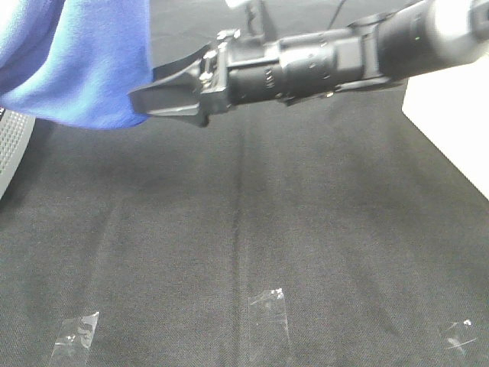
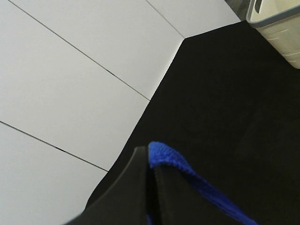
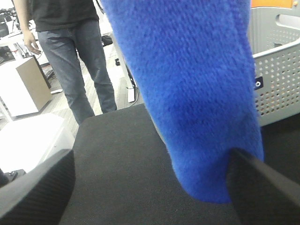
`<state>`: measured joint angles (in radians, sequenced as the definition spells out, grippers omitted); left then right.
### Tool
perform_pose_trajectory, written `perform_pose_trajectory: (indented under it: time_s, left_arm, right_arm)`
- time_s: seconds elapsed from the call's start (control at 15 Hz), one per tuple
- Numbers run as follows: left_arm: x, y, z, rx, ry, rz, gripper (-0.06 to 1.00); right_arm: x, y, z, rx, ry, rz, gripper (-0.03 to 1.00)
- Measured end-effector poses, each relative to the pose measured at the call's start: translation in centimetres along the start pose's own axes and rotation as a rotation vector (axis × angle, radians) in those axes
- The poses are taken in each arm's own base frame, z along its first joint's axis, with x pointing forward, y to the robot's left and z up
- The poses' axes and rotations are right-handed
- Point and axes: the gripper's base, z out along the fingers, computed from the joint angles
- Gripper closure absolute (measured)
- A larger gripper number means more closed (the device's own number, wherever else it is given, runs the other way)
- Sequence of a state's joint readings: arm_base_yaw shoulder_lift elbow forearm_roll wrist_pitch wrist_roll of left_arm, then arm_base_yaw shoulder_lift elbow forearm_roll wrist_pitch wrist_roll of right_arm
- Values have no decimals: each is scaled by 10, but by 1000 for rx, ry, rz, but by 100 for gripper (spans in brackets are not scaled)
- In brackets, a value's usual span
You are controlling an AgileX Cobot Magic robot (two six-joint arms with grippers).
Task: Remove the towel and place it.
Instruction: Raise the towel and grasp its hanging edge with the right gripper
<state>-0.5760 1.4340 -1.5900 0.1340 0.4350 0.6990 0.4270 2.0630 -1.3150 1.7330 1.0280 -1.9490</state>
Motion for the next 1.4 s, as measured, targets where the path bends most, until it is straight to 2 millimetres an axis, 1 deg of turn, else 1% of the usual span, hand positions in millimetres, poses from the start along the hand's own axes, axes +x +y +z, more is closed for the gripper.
perform_pose_trajectory:
  time_s: [0.2, 0.47, 0.73, 0.87, 1.07, 1.2, 1.4]
  left_arm:
    - [-1, -1, 0, 12, -12, -36, 94]
    - [-3, -2, 0, 23, -32, -84, 94]
    - [-2, -3, 0, 31, -24, -84, 94]
    - [-2, -3, 0, 36, -19, -84, 94]
    - [-1, -3, 0, 32, -15, -71, 94]
    - [-1, -3, 0, 30, -13, -66, 94]
    - [0, -1, 0, 11, 3, -14, 94]
  right_arm:
    - [-2, -6, 11, 17, 6, -20, 13]
    - [-11, -16, 14, 84, 9, -57, 13]
    - [-11, -15, 14, 68, 4, -78, 13]
    - [-13, -17, 14, 86, 9, -138, 13]
    - [-15, -10, 16, 20, -15, -183, 13]
    - [-12, -6, 23, -10, -15, -190, 18]
    - [-4, -6, 25, -30, 27, -177, 34]
